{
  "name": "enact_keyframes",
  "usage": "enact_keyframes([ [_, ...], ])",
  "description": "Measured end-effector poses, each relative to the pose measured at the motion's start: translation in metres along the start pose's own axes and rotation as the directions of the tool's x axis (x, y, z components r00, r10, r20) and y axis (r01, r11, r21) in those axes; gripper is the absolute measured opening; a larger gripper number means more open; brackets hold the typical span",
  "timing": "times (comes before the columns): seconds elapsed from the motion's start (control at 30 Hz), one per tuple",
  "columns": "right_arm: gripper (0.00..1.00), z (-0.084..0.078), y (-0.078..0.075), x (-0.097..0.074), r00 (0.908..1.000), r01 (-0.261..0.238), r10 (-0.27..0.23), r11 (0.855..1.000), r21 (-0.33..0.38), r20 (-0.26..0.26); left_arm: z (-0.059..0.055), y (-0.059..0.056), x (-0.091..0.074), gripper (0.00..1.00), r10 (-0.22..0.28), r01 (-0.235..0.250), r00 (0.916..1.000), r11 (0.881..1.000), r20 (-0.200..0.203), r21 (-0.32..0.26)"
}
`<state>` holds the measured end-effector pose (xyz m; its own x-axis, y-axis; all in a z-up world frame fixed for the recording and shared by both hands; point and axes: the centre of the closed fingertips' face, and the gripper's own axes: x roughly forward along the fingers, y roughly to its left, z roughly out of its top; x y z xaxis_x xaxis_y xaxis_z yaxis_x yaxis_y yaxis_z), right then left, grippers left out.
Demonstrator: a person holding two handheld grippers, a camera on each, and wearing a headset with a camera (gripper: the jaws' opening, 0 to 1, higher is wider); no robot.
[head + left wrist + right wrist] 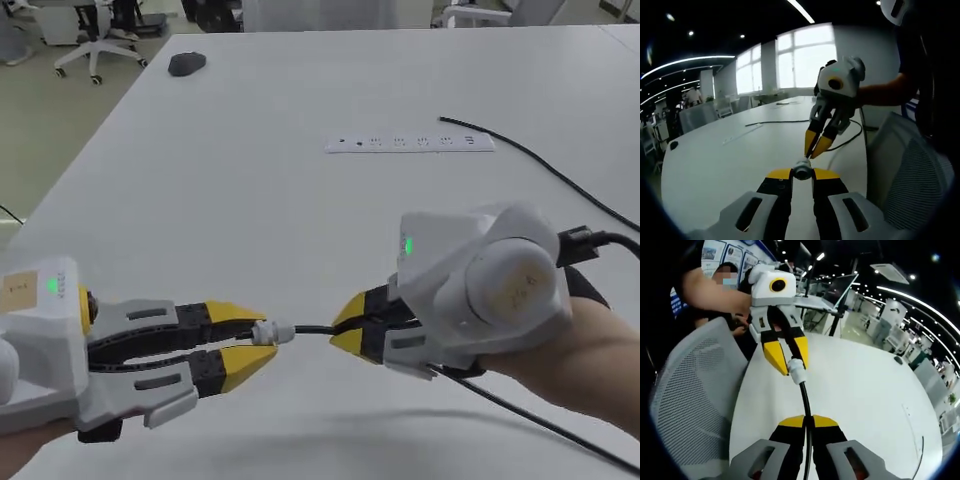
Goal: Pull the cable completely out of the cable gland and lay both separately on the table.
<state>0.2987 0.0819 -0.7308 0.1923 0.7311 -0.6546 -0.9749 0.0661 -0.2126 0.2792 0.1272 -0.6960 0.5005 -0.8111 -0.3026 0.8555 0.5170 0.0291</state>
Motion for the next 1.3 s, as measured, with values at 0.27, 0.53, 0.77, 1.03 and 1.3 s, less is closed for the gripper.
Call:
enact_keyframes([
  [0.27,0.00,0.014,-0.006,0.014,0.9994,0.017,-0.016,0.999,0.046,-0.032,-0.020,0.011,-0.052,0.15,0.123,-0.121,0.9919,0.990,0.032,-0.067],
  [0.53,0.00,0.055,-0.005,0.044,0.9979,-0.034,0.026,0.990,0.137,0.059,-0.059,0.009,-0.090,0.15,0.189,-0.187,0.9819,0.974,0.005,-0.131],
  [0.77,0.00,0.099,-0.005,0.086,0.9765,-0.088,0.017,0.942,0.325,0.215,-0.095,0.005,-0.100,0.15,0.204,-0.203,0.9788,0.957,-0.017,-0.208],
  [1.03,0.00,0.109,0.006,0.137,0.9654,-0.100,0.000,0.924,0.369,0.261,-0.134,0.007,-0.104,0.15,0.233,-0.235,0.9716,0.928,-0.042,-0.290],
  [1.3,0.00,0.092,0.011,0.184,0.9766,-0.017,-0.061,0.933,0.359,0.206,-0.142,0.016,-0.101,0.15,0.260,-0.253,0.9654,0.917,-0.019,-0.308],
])
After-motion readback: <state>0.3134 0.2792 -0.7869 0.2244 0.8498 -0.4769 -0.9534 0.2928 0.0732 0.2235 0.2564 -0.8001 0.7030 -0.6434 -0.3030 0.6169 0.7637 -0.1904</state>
